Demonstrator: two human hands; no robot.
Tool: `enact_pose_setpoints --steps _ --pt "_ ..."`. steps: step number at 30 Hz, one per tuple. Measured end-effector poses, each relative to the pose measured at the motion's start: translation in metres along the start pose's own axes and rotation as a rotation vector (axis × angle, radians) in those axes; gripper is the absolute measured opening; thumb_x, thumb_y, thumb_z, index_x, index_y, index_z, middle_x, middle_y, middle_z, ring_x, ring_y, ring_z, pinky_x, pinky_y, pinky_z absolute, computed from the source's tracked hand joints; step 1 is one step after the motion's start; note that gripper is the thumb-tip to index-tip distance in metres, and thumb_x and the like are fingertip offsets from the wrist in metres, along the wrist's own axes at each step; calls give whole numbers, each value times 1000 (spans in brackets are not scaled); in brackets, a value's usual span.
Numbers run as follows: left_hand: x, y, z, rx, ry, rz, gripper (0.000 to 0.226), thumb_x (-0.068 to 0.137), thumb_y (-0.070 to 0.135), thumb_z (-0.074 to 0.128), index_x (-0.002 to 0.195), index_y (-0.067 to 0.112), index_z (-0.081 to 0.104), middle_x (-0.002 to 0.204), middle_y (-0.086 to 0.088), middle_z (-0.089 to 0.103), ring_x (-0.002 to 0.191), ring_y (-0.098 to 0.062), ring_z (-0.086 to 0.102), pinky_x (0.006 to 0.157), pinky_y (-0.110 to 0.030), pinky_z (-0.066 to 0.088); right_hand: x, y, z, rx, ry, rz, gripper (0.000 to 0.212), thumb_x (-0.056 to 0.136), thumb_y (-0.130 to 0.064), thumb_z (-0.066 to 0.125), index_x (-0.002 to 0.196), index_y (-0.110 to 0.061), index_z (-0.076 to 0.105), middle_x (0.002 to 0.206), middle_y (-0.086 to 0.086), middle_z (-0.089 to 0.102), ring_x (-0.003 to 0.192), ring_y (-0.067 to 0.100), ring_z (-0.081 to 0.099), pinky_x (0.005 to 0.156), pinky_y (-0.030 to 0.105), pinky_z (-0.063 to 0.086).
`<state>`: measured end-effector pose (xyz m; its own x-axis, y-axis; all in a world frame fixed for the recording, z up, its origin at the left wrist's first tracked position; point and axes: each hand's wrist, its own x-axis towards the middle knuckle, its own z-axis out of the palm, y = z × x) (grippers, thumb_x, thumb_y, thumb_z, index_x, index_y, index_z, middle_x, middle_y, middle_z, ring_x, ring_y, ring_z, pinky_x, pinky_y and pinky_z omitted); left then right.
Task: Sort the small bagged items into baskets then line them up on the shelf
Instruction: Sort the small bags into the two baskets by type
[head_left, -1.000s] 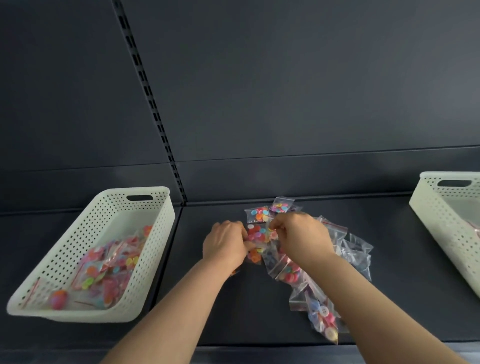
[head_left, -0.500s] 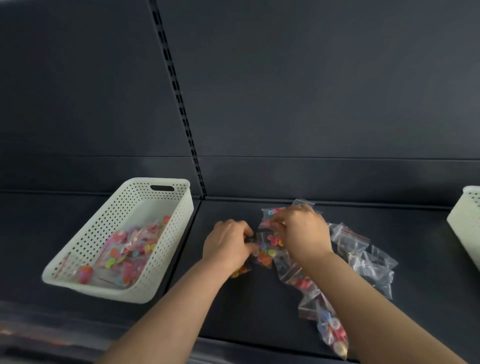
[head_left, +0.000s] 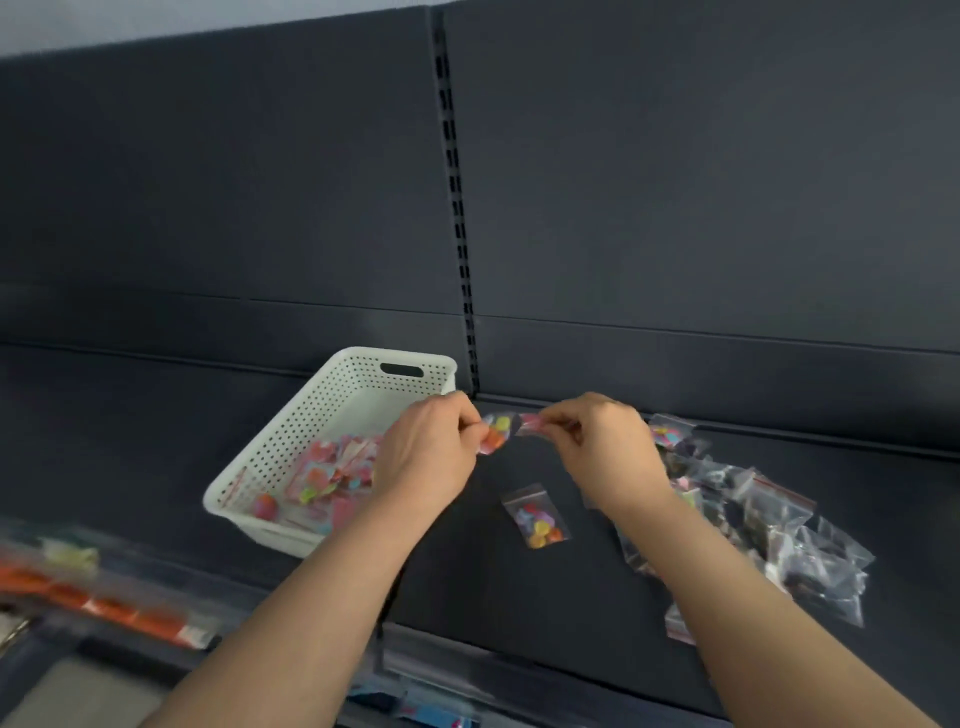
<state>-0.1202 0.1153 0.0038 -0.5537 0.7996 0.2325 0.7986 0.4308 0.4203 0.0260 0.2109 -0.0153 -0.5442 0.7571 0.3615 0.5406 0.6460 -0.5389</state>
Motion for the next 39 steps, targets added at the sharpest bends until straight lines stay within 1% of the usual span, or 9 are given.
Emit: enact_pose_setpoints --steps 6,11,14,17,22,26,32,36,39 --pt "-1 -101 -55 24 75 -217 7 91 28 63 87 26 68 90 10 71 85 -16 65 73 -37 54 22 -78 55 87 -10 -128 16 90 -23 62 96 -32 75 88 -11 61 80 11 59 68 30 50" --pt "-2 -133 -59 6 3 -220 20 92 13 58 98 28 69 102 10 70 94 -17 65 82 -39 55 35 -105 90 15 -221 -117 37 93 -16 55 130 -22 58 129 -1 59 112 17 59 93 35 50" --pt "4 -133 -56 -15 -7 -157 18 94 18 59 106 28 68 106 13 69 96 -12 64 84 -35 54 32 -100 92 -23 -175 -72 37 94 -14 51 128 -26 58 129 -6 59 112 13 59 86 29 51" --pt "12 -117 -50 -46 -22 -76 17 95 20 60 108 27 67 106 14 68 95 -8 63 85 -30 53 23 -82 81 -82 -99 -17 33 94 -14 50 120 -29 63 122 -10 62 108 12 59 73 23 45" --pt "28 -65 -28 -99 -87 64 17 94 19 59 107 27 68 105 14 69 97 -9 63 87 -29 52 2 -38 51 -191 -86 133 28 94 -20 51 117 -29 65 119 -8 65 109 15 60 82 28 48" --pt "35 -21 1 -108 -217 163 16 94 20 58 106 25 67 102 10 69 98 -13 62 85 -31 51 -18 0 22 -331 -104 269 28 94 -23 49 113 -33 66 114 -5 68 104 21 63 77 28 47" --pt "37 29 60 -8 -435 226 20 95 26 59 114 25 66 116 6 66 106 -15 61 89 -36 52 -43 45 -17 -457 -103 386 26 90 -25 54 109 -35 67 112 -2 68 107 23 60 85 33 46" --pt "43 59 91 12 -443 302 29 98 23 54 127 25 59 126 2 60 114 -19 56 90 -37 50 -54 67 -31 -461 -141 392 26 91 -26 54 111 -35 67 117 -7 66 111 18 58 90 31 44" --pt "51 78 108 59 -398 370 34 100 19 50 133 25 54 129 -1 56 118 -23 50 89 -37 47 -60 77 -37 -440 -188 369 21 93 -28 52 104 -30 70 109 -8 67 104 18 60 83 29 44"
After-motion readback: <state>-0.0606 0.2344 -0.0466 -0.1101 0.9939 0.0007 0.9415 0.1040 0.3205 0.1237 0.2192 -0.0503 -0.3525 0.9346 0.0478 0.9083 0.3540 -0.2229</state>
